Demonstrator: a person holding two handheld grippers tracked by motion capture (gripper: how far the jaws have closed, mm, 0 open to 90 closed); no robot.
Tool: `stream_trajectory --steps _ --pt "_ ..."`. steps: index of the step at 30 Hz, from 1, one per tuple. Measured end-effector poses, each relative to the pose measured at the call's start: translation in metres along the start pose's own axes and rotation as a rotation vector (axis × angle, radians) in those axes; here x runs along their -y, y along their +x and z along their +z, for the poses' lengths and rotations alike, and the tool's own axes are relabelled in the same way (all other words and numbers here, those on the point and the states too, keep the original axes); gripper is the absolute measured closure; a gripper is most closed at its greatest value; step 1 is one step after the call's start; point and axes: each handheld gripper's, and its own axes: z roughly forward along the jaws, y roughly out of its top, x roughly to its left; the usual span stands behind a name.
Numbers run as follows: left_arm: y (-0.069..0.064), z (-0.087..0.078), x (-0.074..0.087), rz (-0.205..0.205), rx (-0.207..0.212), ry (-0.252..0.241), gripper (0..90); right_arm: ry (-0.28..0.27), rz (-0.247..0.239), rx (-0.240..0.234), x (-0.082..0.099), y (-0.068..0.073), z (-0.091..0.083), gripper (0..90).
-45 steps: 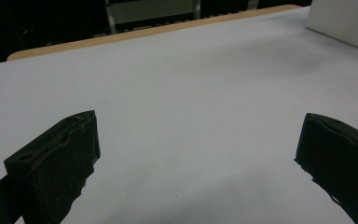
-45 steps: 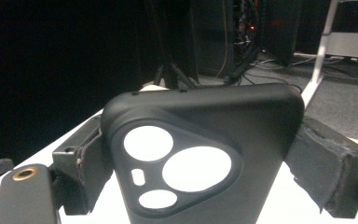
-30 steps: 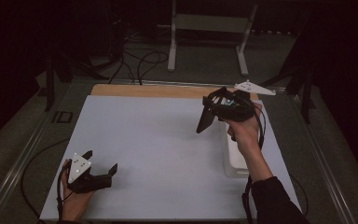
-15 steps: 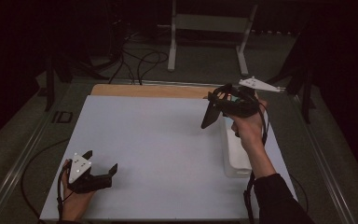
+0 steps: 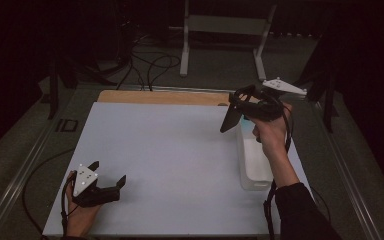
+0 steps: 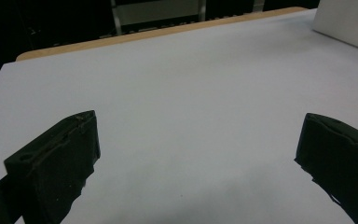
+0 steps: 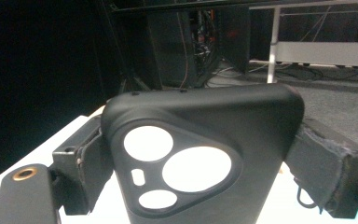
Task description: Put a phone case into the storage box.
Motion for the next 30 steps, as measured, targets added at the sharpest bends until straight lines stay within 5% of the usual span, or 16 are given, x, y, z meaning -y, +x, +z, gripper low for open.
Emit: stream_trajectory --steps 30 --pt "0.000 0.000 0.000 0.005 -0.004 -0.001 0.1 -0.008 0.033 0.108 -0.009 -0.031 -0.001 14.1"
